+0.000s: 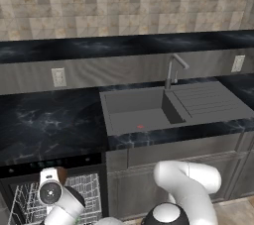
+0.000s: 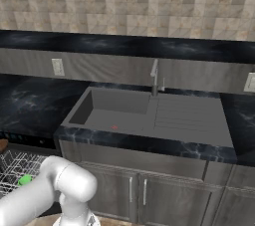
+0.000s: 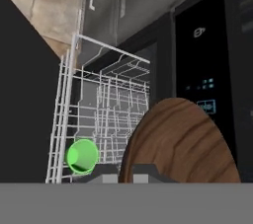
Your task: Pick up the cup and bowl from the counter, place them in the dishwasher, and close the dishwasher door.
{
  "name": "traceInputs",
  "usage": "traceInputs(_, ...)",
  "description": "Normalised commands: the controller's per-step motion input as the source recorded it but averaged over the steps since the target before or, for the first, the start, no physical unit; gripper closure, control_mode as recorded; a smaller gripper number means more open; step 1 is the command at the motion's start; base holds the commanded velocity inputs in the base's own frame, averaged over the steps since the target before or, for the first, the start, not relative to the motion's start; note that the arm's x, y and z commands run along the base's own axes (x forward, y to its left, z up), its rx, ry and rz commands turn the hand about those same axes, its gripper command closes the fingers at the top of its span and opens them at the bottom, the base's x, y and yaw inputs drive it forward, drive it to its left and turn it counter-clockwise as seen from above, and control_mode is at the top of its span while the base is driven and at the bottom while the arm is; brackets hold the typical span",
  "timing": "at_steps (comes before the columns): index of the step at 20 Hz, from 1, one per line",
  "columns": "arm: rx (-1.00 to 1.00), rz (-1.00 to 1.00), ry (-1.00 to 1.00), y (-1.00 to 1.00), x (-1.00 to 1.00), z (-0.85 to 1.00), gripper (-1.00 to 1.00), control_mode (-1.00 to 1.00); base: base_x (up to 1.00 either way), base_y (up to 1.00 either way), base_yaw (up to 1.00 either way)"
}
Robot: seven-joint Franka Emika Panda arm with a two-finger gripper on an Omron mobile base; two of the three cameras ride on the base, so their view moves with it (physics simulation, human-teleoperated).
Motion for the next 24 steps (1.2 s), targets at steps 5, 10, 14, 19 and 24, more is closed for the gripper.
traceInputs(5, 0.02, 0.03, 0.00, 0.00, -0.04, -0.59, 1.00, -1.00, 0.00, 0.00, 0.00)
traceInputs(10, 0.03, 0.00, 0.00, 0.00, 0.00, -0.47, 1.00, -1.00, 0.00, 0.00, 0.00)
traceInputs(14, 0.05, 0.00, 0.00, 0.00, 0.01, -0.42, 1.00, -1.00, 0.00, 0.00, 0.00)
traceInputs(19, 0.04, 0.00, 0.01, 0.10, 0.09, -0.46, 1.00, -1.00, 0.00, 0.00, 0.00)
traceInputs(24, 0.04, 0.00, 0.01, 0.04, 0.26, -0.33, 1.00, -1.00, 0.00, 0.00, 0.00)
